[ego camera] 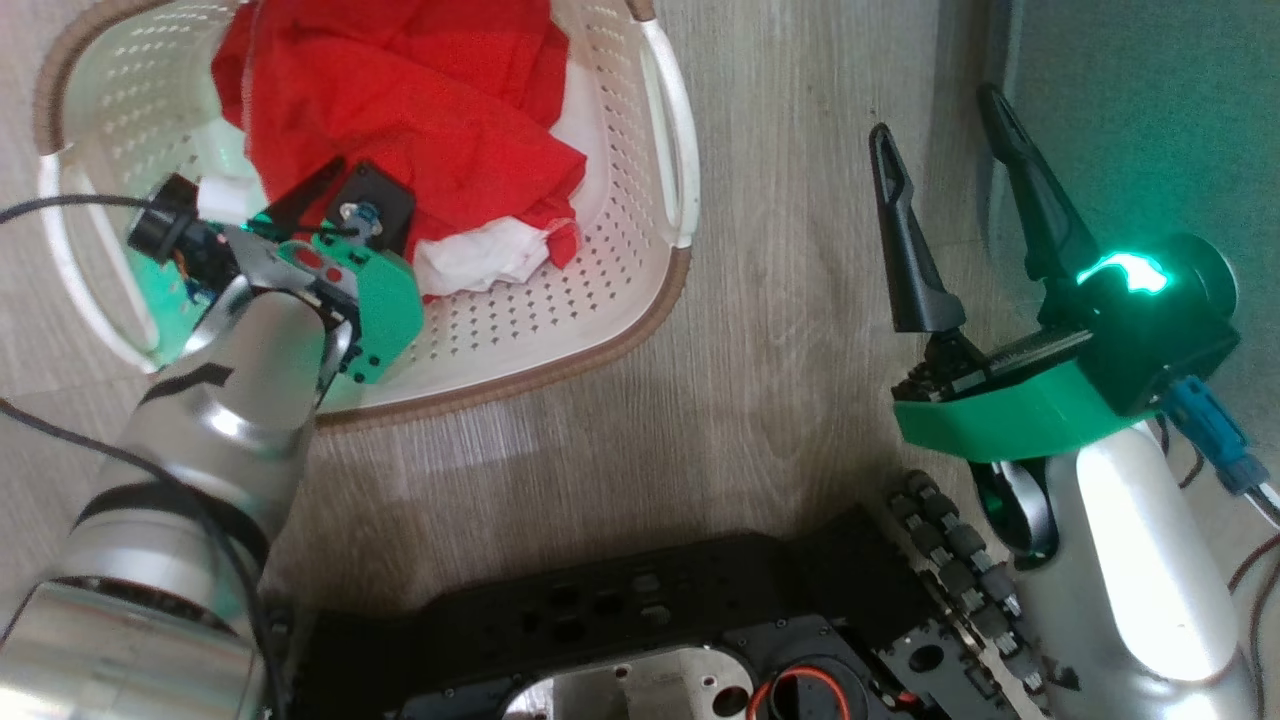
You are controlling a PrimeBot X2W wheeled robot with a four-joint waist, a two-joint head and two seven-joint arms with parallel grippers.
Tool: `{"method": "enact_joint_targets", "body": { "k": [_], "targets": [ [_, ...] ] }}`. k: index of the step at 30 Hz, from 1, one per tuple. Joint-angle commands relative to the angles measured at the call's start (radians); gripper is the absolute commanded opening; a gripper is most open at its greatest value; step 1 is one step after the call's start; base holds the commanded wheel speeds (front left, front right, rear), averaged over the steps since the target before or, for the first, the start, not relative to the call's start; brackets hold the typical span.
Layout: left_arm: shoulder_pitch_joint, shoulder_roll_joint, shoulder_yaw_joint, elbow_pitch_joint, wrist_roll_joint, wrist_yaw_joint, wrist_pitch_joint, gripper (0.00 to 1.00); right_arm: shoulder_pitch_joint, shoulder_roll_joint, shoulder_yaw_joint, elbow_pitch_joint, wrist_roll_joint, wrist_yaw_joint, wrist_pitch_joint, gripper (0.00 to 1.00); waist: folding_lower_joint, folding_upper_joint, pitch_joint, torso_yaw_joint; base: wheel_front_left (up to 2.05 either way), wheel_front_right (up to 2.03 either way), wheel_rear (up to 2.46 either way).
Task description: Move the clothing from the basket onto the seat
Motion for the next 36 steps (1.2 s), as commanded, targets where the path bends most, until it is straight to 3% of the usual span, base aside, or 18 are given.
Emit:
{"method": "enact_joint_targets", "body": {
  "k": [1,6,7,8,22,29,36],
  "targets": [
    [0.022,0.038,0.014,0.001,0.001,0.006,0.006,1.00,0.057,0.004,0.026,-0.031,0.007,0.000,-0.006,1.00,0.0000,0.0000,0.004,-0.005,0.00,0.00,0.00],
    [0.006,0.044,0.009,0.008,-0.007,0.002,0.026,1.00,0.060,0.004,0.026,-0.038,0.013,0.000,-0.006,1.00,0.0000,0.0000,0.014,-0.012,0.00,0.00,0.00],
    [0.004,0.043,0.009,0.009,-0.011,-0.001,0.031,0.35,0.059,0.004,0.026,-0.038,0.014,0.000,-0.006,1.00,0.0000,0.0000,0.015,-0.013,0.00,0.00,0.00],
    [0.002,0.042,0.011,0.010,-0.016,-0.006,0.034,0.00,0.059,0.004,0.027,-0.038,0.015,0.000,-0.006,1.00,0.0000,0.0000,0.015,-0.014,0.00,0.00,0.00],
    [0.015,0.032,0.012,0.012,-0.065,-0.028,0.009,0.00,-0.008,0.004,0.025,-0.013,0.027,0.000,-0.006,1.00,0.0000,0.0000,-0.041,-0.009,0.00,0.00,0.00],
    [0.087,0.013,0.043,0.006,-0.122,-0.031,-0.008,0.00,-0.027,0.004,0.021,0.044,0.034,0.000,-0.006,1.00,0.0000,0.0000,-0.181,0.008,0.00,0.00,0.00],
    [0.224,0.017,0.081,-0.184,-0.173,-0.003,-0.009,0.00,-0.019,0.004,0.015,0.112,0.033,0.000,-0.006,1.00,0.0000,0.0000,-0.370,0.032,0.00,0.00,0.00]
  ]
}}
